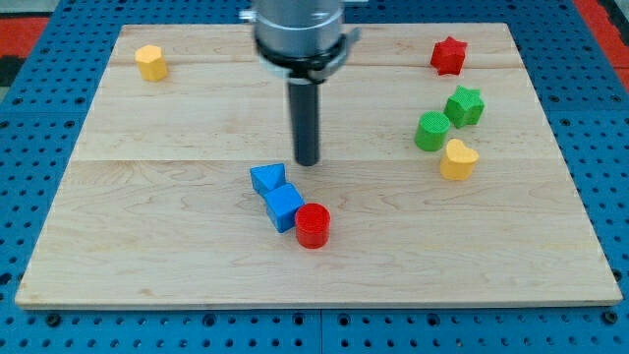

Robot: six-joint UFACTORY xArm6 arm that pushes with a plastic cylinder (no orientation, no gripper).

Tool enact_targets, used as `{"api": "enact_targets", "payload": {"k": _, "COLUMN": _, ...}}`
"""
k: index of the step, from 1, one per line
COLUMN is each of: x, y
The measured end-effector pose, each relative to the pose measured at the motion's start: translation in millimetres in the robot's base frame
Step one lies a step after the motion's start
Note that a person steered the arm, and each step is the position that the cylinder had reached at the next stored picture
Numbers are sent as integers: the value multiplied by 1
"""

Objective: Push yellow heart towards center

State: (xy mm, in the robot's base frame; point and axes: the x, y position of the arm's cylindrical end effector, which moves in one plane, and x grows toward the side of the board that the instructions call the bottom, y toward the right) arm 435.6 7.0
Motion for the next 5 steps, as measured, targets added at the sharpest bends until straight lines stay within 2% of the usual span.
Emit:
{"api": "enact_targets", "payload": {"k": 1, "x": 4, "y": 22}}
{"api": "enact_targets", "payload": {"k": 2, "x": 29, "y": 39}}
{"api": "enact_targets", "payload": {"k": 4, "x": 41, "y": 179}}
{"api": "enact_targets", "payload": {"k": 5, "x": 51, "y": 212}}
